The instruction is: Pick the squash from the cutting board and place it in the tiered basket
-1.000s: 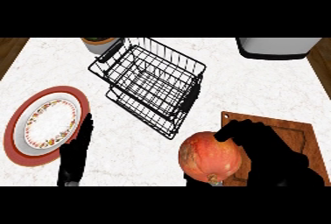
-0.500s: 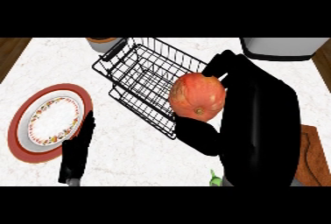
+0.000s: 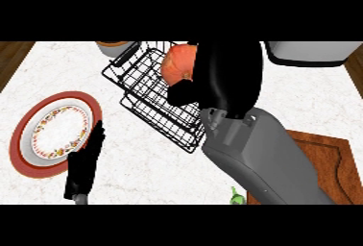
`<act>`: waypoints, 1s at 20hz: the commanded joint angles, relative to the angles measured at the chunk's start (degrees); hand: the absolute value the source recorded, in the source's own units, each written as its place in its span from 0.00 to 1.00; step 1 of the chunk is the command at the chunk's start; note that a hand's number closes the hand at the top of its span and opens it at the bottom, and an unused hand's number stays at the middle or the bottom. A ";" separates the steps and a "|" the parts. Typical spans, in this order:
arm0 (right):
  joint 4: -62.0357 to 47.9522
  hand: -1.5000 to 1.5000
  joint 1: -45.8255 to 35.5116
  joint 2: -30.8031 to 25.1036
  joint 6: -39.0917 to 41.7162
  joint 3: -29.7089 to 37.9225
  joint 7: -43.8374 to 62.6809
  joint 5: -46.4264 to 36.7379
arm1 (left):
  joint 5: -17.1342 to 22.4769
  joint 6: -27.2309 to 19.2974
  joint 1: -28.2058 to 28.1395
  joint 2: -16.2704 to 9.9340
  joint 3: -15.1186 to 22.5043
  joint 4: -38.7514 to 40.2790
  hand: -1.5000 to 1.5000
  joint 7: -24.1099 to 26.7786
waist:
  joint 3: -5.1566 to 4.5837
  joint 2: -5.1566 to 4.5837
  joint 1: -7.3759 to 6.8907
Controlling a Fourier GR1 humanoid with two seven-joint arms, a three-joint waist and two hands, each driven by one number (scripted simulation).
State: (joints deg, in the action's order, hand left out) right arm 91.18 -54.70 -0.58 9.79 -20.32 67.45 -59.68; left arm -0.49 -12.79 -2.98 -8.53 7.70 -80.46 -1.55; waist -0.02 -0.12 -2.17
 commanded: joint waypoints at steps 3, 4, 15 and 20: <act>-12.87 1.00 -5.00 0.55 -5.65 3.72 6.56 1.25 | -0.06 0.52 -0.81 0.86 0.53 1.29 0.50 0.36 | -0.06 -0.17 0.54; -13.99 1.00 -3.61 0.55 -8.96 0.89 8.26 1.30 | -0.48 0.11 -3.53 -0.15 0.57 -1.95 0.50 0.28 | -0.03 -0.06 -0.16; -19.02 0.00 -0.47 0.56 -31.73 6.02 0.42 15.33 | -0.98 0.43 -0.24 1.12 1.01 0.59 0.50 -0.10 | 0.02 -0.55 -1.15; -19.25 0.00 -0.04 0.56 -46.38 4.28 -2.98 17.18 | -0.83 0.88 -0.26 0.81 0.52 1.22 0.50 0.70 | -0.01 -0.42 -1.15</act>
State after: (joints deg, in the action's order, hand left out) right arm 72.68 -53.79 -0.39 -23.21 -15.37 59.51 -44.83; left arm -1.56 -12.69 -2.79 -7.59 8.30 -80.64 -1.50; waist 0.11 -0.49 -3.06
